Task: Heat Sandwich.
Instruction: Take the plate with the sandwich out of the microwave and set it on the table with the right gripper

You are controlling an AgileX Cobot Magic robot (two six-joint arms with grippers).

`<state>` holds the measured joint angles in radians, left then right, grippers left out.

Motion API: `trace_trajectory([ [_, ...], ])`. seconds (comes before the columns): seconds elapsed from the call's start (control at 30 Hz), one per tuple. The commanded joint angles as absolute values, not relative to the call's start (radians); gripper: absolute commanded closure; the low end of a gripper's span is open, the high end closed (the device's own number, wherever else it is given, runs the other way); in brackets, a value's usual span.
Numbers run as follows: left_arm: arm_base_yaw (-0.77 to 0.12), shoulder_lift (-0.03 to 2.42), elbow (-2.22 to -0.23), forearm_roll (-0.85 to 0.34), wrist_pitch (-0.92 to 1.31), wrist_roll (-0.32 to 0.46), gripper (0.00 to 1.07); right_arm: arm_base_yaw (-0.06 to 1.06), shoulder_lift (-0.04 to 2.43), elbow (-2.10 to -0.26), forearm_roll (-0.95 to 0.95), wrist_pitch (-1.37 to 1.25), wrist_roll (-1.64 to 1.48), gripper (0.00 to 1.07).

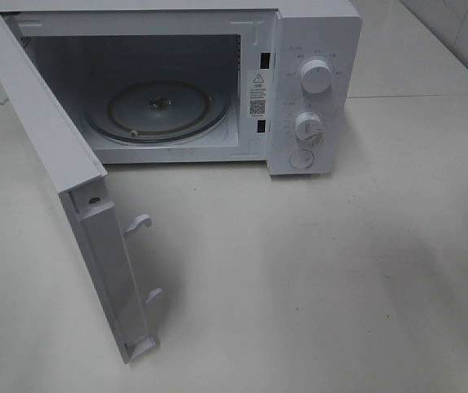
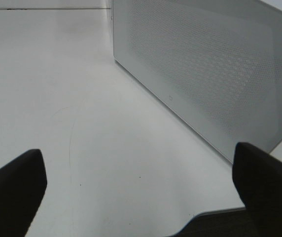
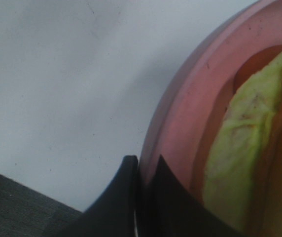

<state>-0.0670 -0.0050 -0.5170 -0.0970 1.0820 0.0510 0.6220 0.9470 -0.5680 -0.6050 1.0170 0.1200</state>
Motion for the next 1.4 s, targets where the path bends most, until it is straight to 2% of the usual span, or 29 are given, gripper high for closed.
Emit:
trace_trajectory([
  [0.03,-0.062,-0.011,-0.515,-0.104,1.068,0.047,0.10,0.620,1.014,-0.625,-0.646,1.013,0.216,1.07],
  [0.87,-0.062,-0.011,-0.515,-0.104,1.068,0.047,0.10,0.620,1.337,-0.813,-0.642,1.011,0.488,1.07],
  [1.4,-0.062,-0.011,-0.515,-0.104,1.068,0.047,0.10,0.617,1.467,-0.817,-0.666,0.928,0.581,1.07],
])
